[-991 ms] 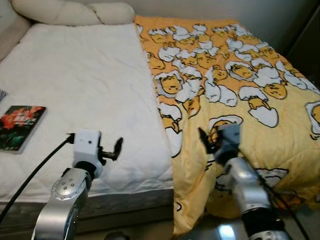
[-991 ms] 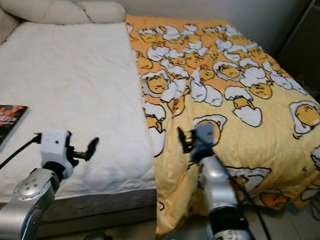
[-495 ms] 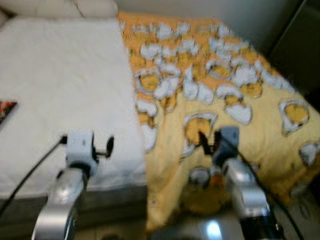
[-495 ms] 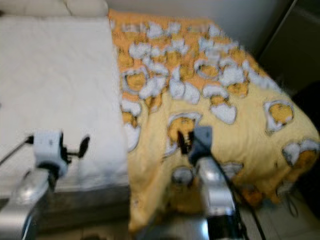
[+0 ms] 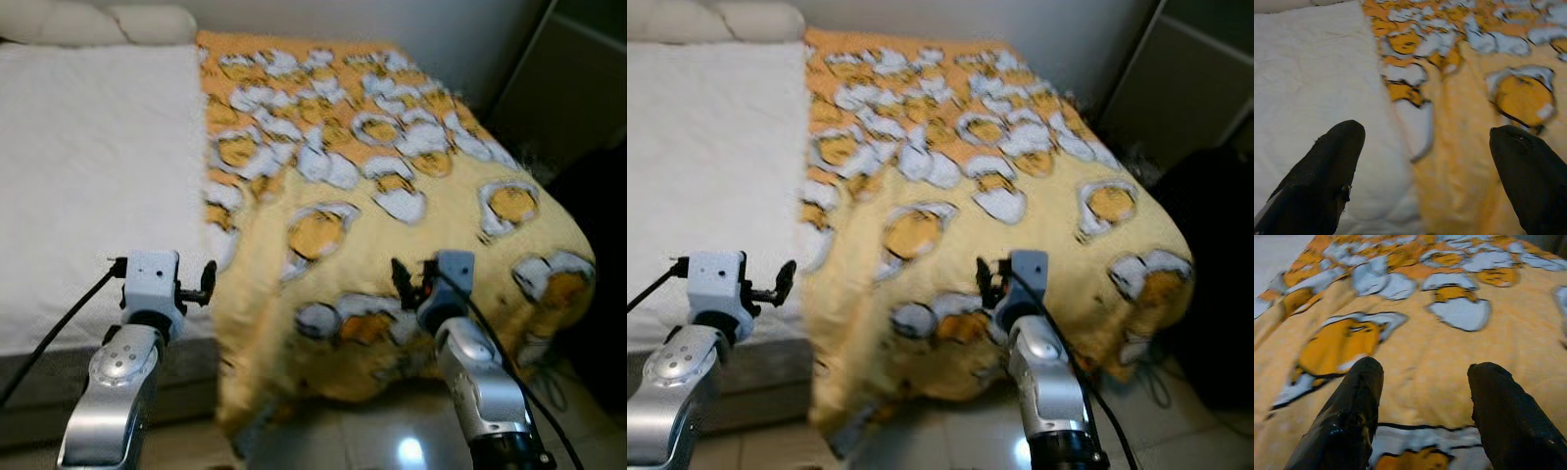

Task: Clean up the room

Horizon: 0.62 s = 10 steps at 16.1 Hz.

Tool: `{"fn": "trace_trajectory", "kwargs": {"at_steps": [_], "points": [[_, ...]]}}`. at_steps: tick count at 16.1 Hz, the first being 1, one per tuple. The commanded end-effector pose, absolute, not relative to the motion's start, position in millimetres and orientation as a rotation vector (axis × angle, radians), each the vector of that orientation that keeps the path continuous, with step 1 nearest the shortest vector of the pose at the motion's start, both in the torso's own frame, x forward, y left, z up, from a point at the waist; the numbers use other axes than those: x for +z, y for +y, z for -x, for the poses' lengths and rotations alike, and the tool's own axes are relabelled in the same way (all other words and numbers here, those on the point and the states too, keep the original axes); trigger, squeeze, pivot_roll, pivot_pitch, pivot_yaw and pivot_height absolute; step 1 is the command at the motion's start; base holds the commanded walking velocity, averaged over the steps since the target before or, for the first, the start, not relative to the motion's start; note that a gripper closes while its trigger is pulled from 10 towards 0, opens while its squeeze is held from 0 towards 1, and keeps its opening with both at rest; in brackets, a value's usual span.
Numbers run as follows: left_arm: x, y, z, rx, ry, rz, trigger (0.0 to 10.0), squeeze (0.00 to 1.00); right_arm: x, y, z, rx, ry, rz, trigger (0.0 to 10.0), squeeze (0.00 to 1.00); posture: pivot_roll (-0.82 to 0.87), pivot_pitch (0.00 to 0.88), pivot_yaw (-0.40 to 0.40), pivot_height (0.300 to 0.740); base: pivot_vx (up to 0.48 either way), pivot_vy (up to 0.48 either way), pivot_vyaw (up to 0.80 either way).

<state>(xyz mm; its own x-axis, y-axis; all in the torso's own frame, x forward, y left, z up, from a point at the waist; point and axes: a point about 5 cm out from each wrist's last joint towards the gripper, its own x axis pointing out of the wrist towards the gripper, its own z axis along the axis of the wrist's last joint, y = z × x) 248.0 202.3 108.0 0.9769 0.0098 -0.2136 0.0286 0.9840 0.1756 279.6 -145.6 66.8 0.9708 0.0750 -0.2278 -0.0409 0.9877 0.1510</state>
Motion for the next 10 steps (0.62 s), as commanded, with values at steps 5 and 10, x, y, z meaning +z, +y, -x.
{"fn": "trace_trajectory", "kwargs": {"at_steps": [5, 10], "points": [[121.8, 190.9, -264.1, -0.06, 0.17, -0.223, 10.0, 0.15, 65.8, -149.4, -279.7, 0.027, 0.202, -0.185, 10.0, 0.0, 0.09, 0.0, -0.006, 0.74, 0.0, -0.48, 0.0], [114.1, 195.5, -259.9, -0.06, 0.2, -0.203, 10.0, 0.15, 67.4, -146.6, -279.3, 0.062, 0.197, -0.116, 10.0, 0.0, 0.04, 0.0, 0.003, 0.74, 0.0, -0.48, 0.0]]}}
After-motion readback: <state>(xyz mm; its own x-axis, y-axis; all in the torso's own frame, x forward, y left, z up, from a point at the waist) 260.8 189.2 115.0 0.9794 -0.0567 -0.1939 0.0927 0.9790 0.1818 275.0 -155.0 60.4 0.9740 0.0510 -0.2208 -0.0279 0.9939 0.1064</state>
